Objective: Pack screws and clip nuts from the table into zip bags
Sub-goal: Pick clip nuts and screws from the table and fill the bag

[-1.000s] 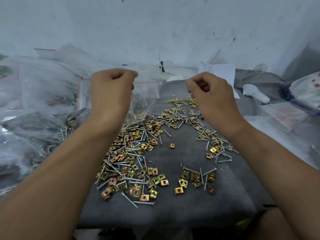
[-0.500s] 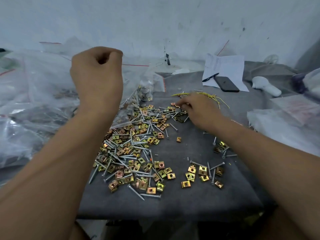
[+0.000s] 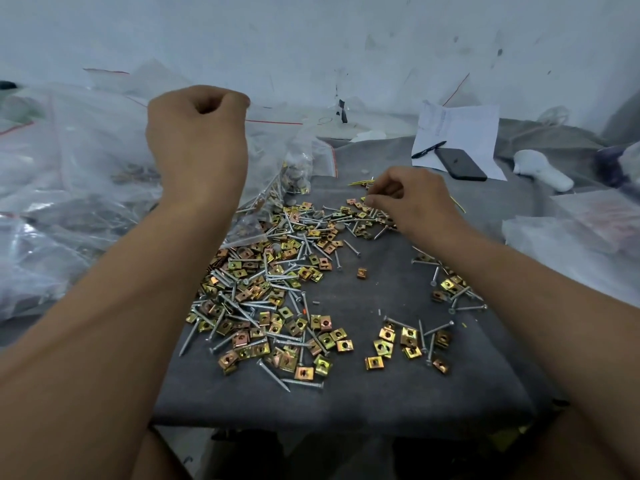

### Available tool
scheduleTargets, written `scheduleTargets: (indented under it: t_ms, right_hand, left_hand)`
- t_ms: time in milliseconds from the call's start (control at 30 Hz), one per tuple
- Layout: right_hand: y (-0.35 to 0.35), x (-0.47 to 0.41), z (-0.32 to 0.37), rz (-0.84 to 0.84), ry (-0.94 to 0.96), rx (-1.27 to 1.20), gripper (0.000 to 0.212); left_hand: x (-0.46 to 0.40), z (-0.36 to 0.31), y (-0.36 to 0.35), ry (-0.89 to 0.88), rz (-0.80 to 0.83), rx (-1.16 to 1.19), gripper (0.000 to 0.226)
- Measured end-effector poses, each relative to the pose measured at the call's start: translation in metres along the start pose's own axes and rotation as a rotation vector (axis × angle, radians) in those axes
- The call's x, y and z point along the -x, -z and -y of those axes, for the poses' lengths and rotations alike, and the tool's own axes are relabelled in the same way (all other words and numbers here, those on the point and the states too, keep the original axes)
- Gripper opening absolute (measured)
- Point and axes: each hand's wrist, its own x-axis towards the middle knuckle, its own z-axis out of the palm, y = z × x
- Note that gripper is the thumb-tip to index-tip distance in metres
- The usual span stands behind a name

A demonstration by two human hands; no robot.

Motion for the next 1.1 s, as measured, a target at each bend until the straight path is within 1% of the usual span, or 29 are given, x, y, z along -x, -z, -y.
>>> scheduleTargets:
  t_ms: [33, 100, 133, 200, 300, 333, 367, 400, 467, 500, 533, 633, 733, 800, 900, 967, 1033, 1100]
  right_hand:
    - [0.0, 0.0, 0.003, 0.003, 0.012, -0.018, 0.014]
    - [-0.002, 0.001, 0.008, 0.048, 0.03, -0.025, 0.014]
    - [-0.004, 0.002, 0.01, 0.073, 0.035, -0.022, 0.014]
    - [-0.006, 0.002, 0.012, 0.109, 0.036, -0.011, 0.014]
    - [-0.006, 0.005, 0.013, 0.157, 0.025, 0.021, 0.015]
    - [-0.005, 0.006, 0.015, 0.172, 0.025, 0.025, 0.019]
    - [-0.003, 0.007, 0.018, 0.185, 0.032, 0.018, 0.028]
    - [-0.001, 0.009, 0.024, 0.198, 0.047, -0.02, 0.042]
    - [0.005, 0.012, 0.04, 0.278, 0.075, -0.209, 0.068]
    - [0.006, 0.014, 0.047, 0.354, 0.081, -0.325, 0.074]
    - [0.006, 0.017, 0.053, 0.449, 0.076, -0.438, 0.075]
    - [0.002, 0.031, 0.068, 0.711, 0.011, -0.743, 0.068]
    - [-0.001, 0.041, 0.075, 0.841, -0.034, -0.913, 0.077]
    - [-0.006, 0.043, 0.078, 0.842, -0.024, -0.979, 0.073]
    - [-0.009, 0.042, 0.081, 0.733, -0.035, -1.108, 0.046]
    - [-0.006, 0.039, 0.082, 0.727, -0.057, -1.2, 0.034]
    - [-0.001, 0.037, 0.082, 0.748, -0.05, -1.218, 0.032]
    - [0.002, 0.036, 0.08, 0.734, -0.036, -1.185, 0.032]
  left_hand:
    - [0.0, 0.001, -0.001, 0.009, 0.014, 0.007, 0.021]
    - [0.001, 0.003, -0.002, 0.025, 0.036, 0.048, 0.029]
    - [0.001, 0.003, -0.002, 0.034, 0.044, 0.074, 0.029]
    - [-0.001, 0.0, -0.002, 0.066, 0.085, 0.16, 0.018]
    - [-0.004, -0.005, -0.002, 0.138, 0.196, 0.348, 0.018]
    - [-0.004, -0.006, -0.003, 0.17, 0.229, 0.403, 0.018]
    - [-0.004, -0.007, -0.003, 0.21, 0.263, 0.461, 0.018]
    - [-0.003, -0.007, -0.004, 0.255, 0.295, 0.524, 0.018]
    - [-0.002, -0.008, -0.006, 0.336, 0.351, 0.648, 0.022]
    - [-0.002, -0.01, -0.007, 0.366, 0.37, 0.702, 0.023]
    - [-0.001, -0.011, -0.009, 0.396, 0.379, 0.751, 0.023]
    - [0.001, -0.012, -0.01, 0.476, 0.372, 0.858, 0.02]
    - [0.003, -0.012, -0.008, 0.501, 0.336, 0.897, 0.017]
    - [0.002, -0.013, -0.007, 0.512, 0.315, 0.914, 0.015]
    - [0.0, -0.014, -0.006, 0.534, 0.304, 0.922, 0.013]
    - [-0.001, -0.013, -0.004, 0.545, 0.293, 0.923, 0.012]
    - [-0.002, -0.013, -0.001, 0.554, 0.281, 0.923, 0.013]
    - [-0.003, -0.012, 0.001, 0.562, 0.268, 0.924, 0.012]
